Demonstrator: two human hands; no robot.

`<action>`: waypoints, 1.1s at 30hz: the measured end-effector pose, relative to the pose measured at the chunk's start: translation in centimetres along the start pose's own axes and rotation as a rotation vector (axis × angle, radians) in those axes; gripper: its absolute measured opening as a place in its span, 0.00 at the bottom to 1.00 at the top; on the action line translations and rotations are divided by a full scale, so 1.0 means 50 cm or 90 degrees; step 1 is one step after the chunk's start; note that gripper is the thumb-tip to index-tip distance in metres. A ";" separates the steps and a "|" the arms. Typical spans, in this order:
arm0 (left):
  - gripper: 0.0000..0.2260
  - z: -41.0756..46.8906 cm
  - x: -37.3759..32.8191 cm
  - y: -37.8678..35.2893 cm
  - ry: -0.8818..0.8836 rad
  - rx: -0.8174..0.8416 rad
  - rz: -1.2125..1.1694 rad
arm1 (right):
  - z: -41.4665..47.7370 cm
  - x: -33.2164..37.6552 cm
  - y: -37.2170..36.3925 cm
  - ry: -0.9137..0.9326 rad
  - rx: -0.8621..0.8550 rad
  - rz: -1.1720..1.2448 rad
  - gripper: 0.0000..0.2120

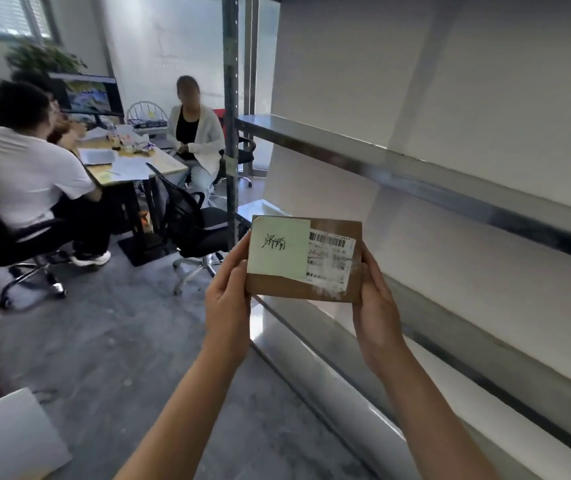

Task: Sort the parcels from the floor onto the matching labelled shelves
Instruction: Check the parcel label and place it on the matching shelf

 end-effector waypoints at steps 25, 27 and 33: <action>0.21 0.447 -0.034 0.404 -0.007 -0.139 0.058 | 0.359 -0.166 -0.526 -0.016 0.110 0.000 0.19; 0.22 0.491 -0.021 0.414 -0.007 -0.144 0.071 | 0.407 -0.190 -0.544 -0.023 0.110 0.008 0.19; 0.22 0.650 0.001 0.429 -0.012 -0.170 0.095 | 0.574 -0.244 -0.613 -0.040 0.129 0.032 0.19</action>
Point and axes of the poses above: each hand's wrist, its own z-axis towards the middle knuckle, its own y-axis out of the back of the hand, x = y × z, the point moved 9 cm from there along z, towards the middle knuckle, and after that the axes turned 1 degree about x, right-handed, at the moved point
